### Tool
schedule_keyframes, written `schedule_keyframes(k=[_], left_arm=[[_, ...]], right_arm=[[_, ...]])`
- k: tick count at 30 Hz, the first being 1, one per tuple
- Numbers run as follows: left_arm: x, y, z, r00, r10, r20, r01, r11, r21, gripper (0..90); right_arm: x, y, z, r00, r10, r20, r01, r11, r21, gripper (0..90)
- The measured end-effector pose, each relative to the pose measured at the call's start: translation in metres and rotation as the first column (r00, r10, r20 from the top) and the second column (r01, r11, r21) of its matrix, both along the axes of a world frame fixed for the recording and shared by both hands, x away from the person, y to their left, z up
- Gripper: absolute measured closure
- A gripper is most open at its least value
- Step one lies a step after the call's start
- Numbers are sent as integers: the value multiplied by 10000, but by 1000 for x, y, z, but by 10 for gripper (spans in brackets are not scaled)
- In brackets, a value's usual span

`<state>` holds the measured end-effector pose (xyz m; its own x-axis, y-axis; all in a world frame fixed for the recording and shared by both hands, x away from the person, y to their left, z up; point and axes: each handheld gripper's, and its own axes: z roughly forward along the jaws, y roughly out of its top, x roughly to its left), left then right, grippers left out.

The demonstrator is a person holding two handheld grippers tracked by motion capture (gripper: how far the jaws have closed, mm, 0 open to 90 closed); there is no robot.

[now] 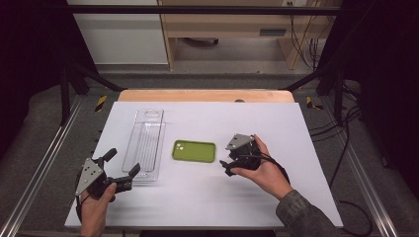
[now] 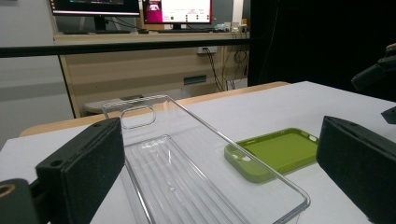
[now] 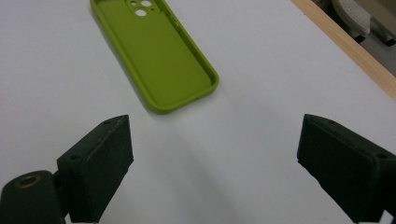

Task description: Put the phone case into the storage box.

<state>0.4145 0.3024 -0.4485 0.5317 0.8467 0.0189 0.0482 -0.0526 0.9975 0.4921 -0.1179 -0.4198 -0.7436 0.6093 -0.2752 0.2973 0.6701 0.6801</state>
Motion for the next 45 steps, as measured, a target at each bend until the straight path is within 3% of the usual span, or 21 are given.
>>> schedule_keyframes(k=[13, 20, 27, 34, 45], left_arm=[[0, 0, 1, 10000, -32, 28, 32, 10000, -37, 9], [0, -1, 0, 10000, -51, 23, 51, 10000, 4, 9], [0, -1, 0, 10000, -57, 7, 57, 10000, 34, 9], [0, -2, 0, 10000, -82, -16, 82, 10000, 56, 9], [1, -2, 0, 9999, -99, -12, 99, 9999, 39, 9]], right_arm=[[10, 28, -10, 9961, 610, -641, -643, 9966, -511, 109], [11, 40, -12, 9912, 994, -877, -1047, 9928, -581, 161], [15, 45, -14, 9814, 1318, -1394, -1417, 9878, -642, 262], [23, 53, -13, 9745, 1510, -1660, -1651, 9835, -746, 343], [34, 66, -23, 9590, 1889, -2114, -2143, 9712, -1045, 514]])
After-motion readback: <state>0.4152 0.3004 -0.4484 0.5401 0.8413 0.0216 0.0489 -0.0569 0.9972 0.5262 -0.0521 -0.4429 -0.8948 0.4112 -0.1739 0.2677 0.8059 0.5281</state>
